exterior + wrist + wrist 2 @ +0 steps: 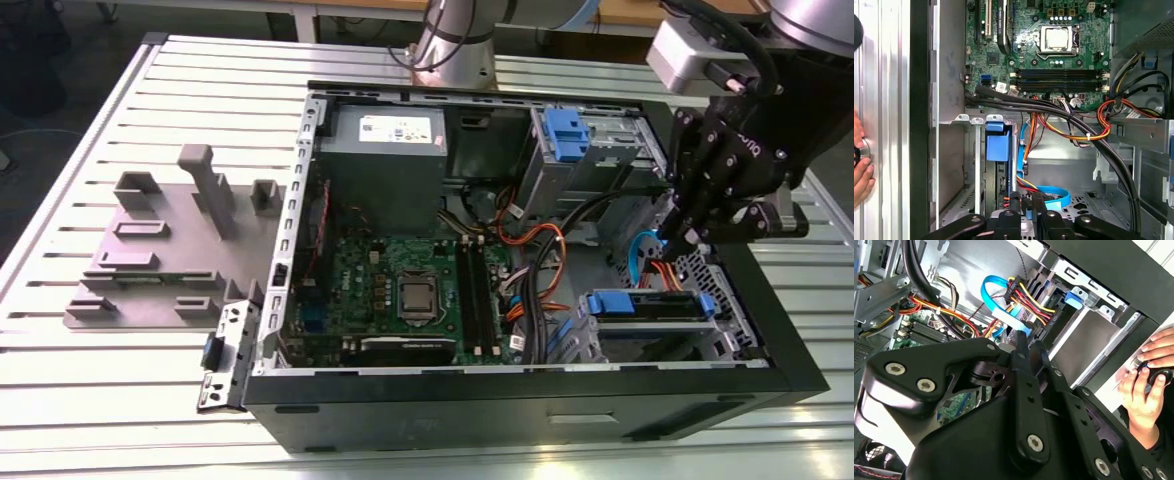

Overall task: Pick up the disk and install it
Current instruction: 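Insert the second disk wire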

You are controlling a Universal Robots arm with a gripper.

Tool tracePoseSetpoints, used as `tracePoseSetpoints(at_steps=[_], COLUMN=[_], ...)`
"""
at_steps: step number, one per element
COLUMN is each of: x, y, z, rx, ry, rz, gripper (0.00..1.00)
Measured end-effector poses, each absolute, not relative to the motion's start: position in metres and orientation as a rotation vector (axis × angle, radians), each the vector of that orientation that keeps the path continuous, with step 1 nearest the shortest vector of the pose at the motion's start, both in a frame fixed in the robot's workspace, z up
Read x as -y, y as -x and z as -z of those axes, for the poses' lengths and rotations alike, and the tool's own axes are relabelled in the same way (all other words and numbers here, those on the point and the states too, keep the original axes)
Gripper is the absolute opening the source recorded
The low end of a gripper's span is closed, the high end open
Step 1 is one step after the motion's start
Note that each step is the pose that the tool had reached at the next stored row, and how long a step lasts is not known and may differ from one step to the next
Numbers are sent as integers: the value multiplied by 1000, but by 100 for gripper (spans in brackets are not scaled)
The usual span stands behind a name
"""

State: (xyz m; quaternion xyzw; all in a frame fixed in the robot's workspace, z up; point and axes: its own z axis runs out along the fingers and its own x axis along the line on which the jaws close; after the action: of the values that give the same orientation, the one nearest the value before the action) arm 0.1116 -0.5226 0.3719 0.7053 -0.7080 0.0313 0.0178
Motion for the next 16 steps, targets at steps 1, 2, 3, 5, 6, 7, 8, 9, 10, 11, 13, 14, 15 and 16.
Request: tracePoseSetpoints(at_steps=[1, 2, 3, 5, 6, 7, 8, 9, 10, 11, 13, 14, 15, 16], x=[523, 523, 522, 522, 522, 522, 522, 522, 522, 522, 522, 522, 522, 522], y=[-112, -112, -112, -112, -112, -112, -112, -112, -112, -112, -112, -112, -112, -112], z=[-372, -372, -371, -370, -370, -369, -368, -368, -367, -366, -365, -364, -363, -362], rx=[2198, 2197, 2196, 2193, 2192, 2190, 2189, 2187, 2186, 2185, 2183, 2182, 2181, 2180], ry=[-2191, -2192, -2193, -2196, -2197, -2199, -2200, -2202, -2203, -2204, -2206, -2207, -2208, -2209], rz=[-97, -97, -97, -97, -97, -97, -97, -97, -97, -97, -97, -97, -97, -97], gripper=[24, 24, 24, 24, 24, 24, 24, 24, 24, 24, 24, 24, 24, 24])
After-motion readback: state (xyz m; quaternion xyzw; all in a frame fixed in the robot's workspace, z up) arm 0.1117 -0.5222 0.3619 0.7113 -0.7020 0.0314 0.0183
